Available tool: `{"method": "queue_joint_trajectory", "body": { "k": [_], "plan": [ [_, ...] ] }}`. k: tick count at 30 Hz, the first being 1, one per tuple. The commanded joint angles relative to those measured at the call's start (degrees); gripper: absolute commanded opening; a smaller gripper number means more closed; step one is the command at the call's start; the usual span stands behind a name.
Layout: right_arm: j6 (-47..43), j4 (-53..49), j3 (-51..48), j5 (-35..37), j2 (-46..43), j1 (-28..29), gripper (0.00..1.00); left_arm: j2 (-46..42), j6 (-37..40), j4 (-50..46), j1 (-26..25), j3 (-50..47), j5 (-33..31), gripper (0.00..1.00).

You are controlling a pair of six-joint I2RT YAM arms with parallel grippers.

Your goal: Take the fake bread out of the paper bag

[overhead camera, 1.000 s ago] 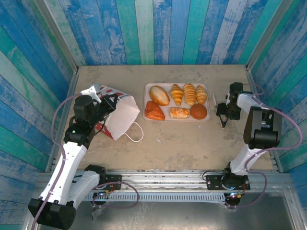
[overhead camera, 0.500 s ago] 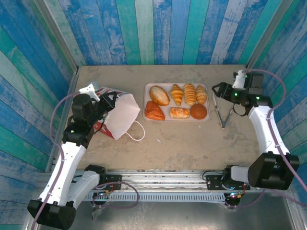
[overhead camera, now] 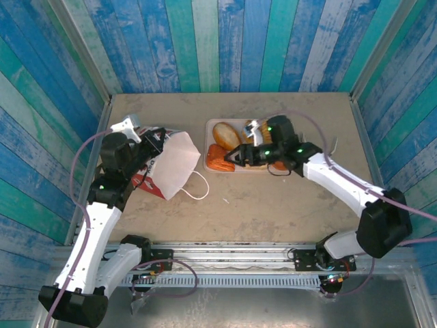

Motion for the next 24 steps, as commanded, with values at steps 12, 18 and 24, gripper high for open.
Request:
{"method": "queue_joint_trajectory", "body": {
  "k": [12, 18, 24],
  "plan": [
    [3.16, 2.22, 1.71, 1.74, 12.09, 10.37, 0.67, 0.24, -1.06, 1.60, -0.13, 2.21, -0.25, 0.00],
    [1.41, 2.30, 4.54, -0.71, 17.56, 11.08, 0.60, 0.30, -1.12, 1.51, -0.11, 2.38, -0.25, 0.00],
    [-0.18, 0.88, 8.80, -1.69, 20.85, 11.12, 0.26, 1.40, -1.59, 1.01, -0.11, 3.14, -1.22, 0.00]
  ]
}}
